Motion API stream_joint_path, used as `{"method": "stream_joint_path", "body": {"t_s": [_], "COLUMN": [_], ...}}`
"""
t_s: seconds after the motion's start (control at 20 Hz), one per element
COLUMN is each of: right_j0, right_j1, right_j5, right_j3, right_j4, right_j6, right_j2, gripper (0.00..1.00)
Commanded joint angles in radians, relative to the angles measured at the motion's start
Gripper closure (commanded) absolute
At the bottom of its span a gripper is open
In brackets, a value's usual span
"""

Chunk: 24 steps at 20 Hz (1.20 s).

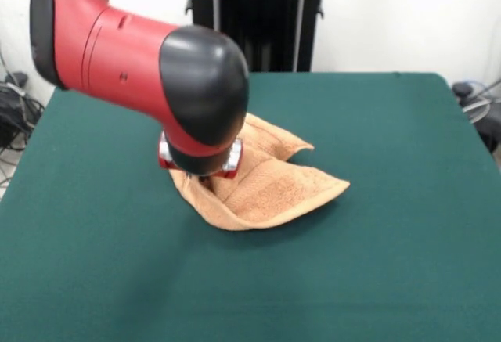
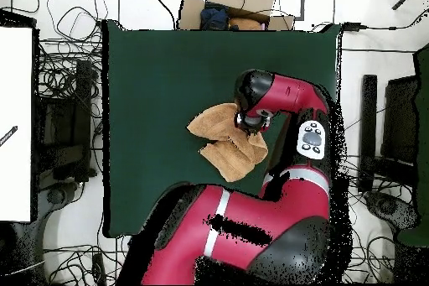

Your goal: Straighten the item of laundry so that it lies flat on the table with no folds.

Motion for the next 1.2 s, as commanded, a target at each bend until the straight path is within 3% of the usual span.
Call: {"method": "stream_joint_path", "body": {"t_s": [0.05,0.2,0.45,0.75,0.9,1.2], "right_j0": [-0.024,-0.031,-0.045,-0.063,-0.072,-0.093], "right_j1": [0.101,0.135,0.279,0.438,0.483,0.489], "right_j5": [0.142,0.195,0.394,0.559,0.595,0.617], "right_j3": [-0.142,-0.228,-0.538,-0.838,-0.911,-0.941], "right_j4": [-0.077,-0.091,-0.117,-0.179,-0.234,-0.4], "right_j6": [-0.272,-0.286,-0.325,-0.42,-0.485,-0.555], "right_j2": [0.167,0.179,0.209,0.277,0.338,0.515], "gripper": [1.0,1.0,1.0,1.0,1.0,1.0]}}
